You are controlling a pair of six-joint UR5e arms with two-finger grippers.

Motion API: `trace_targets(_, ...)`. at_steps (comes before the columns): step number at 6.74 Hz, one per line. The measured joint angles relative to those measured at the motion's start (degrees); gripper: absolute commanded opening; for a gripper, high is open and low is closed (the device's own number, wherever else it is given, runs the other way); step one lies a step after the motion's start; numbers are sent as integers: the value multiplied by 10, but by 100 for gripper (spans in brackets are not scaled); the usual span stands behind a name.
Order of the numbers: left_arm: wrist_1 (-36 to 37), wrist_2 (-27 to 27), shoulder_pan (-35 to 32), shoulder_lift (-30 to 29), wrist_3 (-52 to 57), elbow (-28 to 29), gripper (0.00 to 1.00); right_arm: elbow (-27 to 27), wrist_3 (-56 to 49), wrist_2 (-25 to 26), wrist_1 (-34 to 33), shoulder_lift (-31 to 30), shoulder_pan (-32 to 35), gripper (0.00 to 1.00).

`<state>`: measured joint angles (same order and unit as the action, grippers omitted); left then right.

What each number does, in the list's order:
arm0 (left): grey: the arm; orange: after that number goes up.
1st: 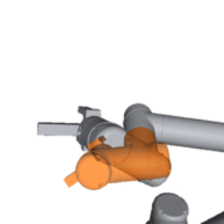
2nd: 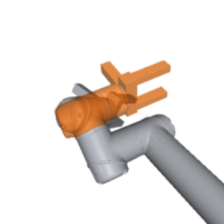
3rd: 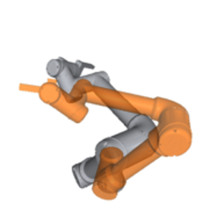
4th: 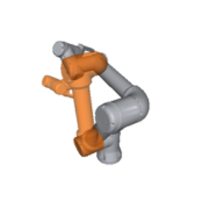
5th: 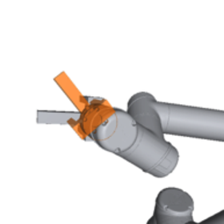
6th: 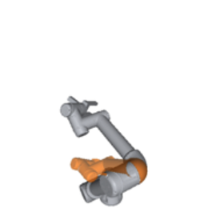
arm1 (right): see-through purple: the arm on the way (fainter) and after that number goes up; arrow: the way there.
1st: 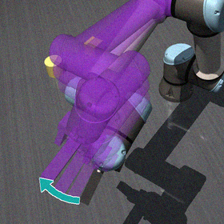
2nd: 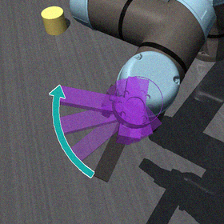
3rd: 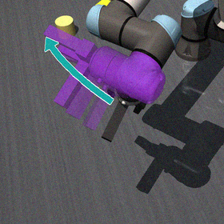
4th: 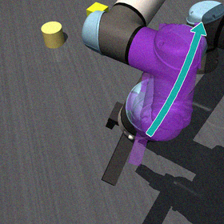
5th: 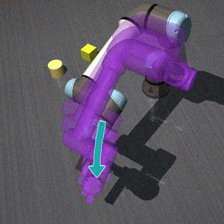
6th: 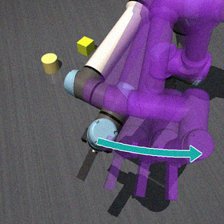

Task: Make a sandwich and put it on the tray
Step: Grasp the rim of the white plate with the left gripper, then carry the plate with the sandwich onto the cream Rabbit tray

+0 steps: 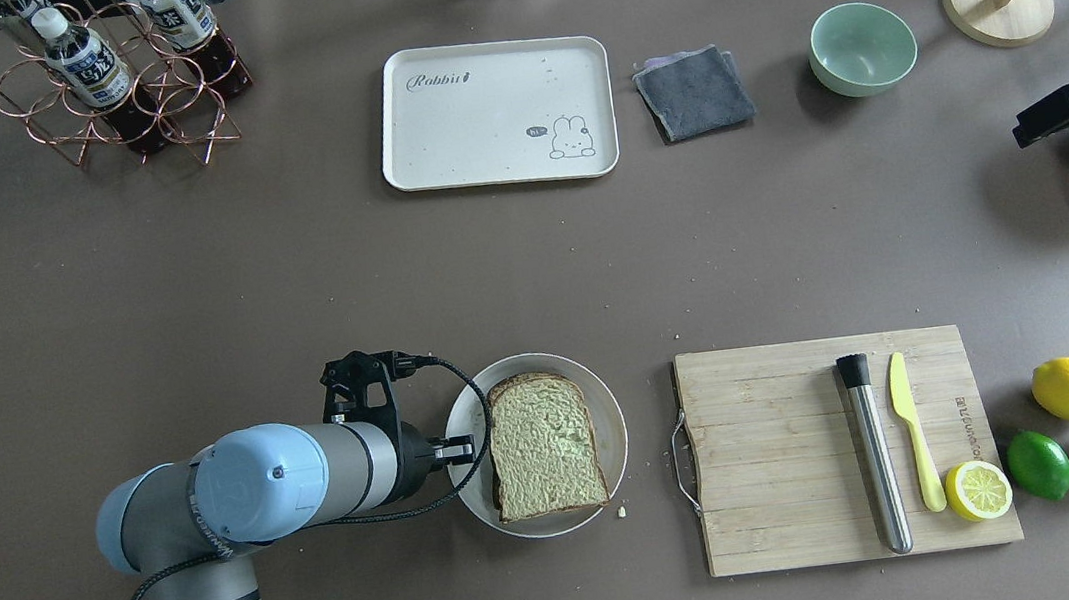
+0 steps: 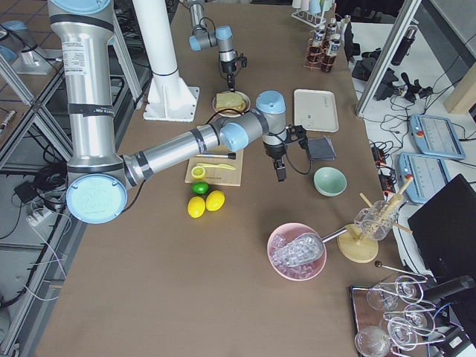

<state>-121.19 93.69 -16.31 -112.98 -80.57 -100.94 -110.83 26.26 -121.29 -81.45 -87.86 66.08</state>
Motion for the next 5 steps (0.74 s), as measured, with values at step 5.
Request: trace_targets(5,1,17,-45,-32,4,2,0,13,-64,-1,-2,-30,20,100)
